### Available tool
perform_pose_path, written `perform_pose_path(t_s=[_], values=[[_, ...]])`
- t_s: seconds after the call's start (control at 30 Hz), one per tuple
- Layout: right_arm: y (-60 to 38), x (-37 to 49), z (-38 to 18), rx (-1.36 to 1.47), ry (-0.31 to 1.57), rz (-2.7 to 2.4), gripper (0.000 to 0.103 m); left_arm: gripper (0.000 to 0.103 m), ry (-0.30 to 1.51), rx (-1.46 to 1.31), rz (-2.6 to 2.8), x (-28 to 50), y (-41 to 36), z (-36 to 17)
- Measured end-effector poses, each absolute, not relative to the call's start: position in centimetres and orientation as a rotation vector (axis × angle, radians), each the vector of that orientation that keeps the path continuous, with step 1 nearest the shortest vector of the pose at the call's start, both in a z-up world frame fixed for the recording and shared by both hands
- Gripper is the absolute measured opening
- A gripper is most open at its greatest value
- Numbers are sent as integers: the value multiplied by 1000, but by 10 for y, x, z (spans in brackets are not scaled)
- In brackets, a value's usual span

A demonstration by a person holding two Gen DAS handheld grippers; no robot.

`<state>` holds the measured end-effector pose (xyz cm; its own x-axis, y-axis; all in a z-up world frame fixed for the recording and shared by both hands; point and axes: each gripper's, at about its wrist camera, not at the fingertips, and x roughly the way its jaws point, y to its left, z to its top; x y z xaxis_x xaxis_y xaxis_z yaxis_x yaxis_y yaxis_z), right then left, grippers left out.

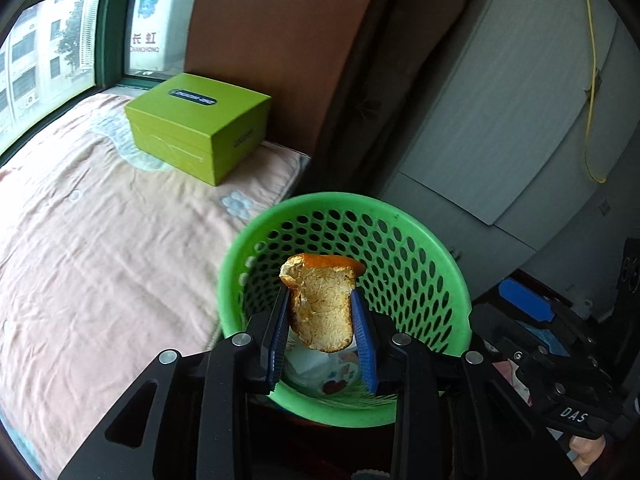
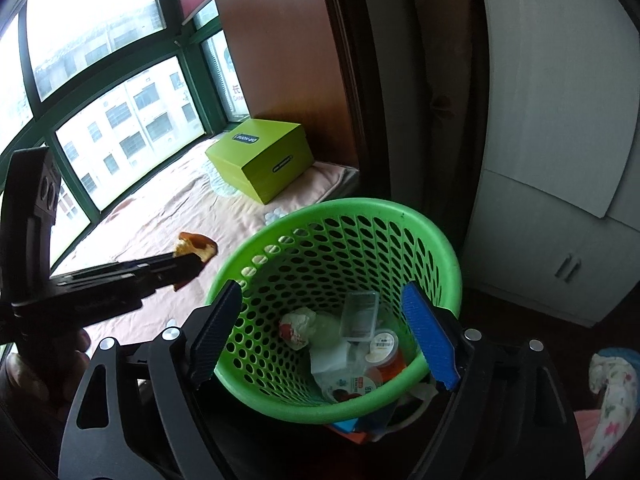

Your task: Collect trash

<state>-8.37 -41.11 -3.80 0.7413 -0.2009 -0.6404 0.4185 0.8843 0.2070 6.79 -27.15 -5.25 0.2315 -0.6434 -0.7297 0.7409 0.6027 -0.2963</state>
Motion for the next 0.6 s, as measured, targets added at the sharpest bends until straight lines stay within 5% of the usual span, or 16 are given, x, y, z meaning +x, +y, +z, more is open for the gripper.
perform_pose_path(t_s=[0.13,0.6], values=[[-412,-85,-38,355,651,-346,84,50,938,119,-960,64,-273,-54],[-389,-62,-32,328,654,-263,86,65,871,83,-804,77,-222,-39]])
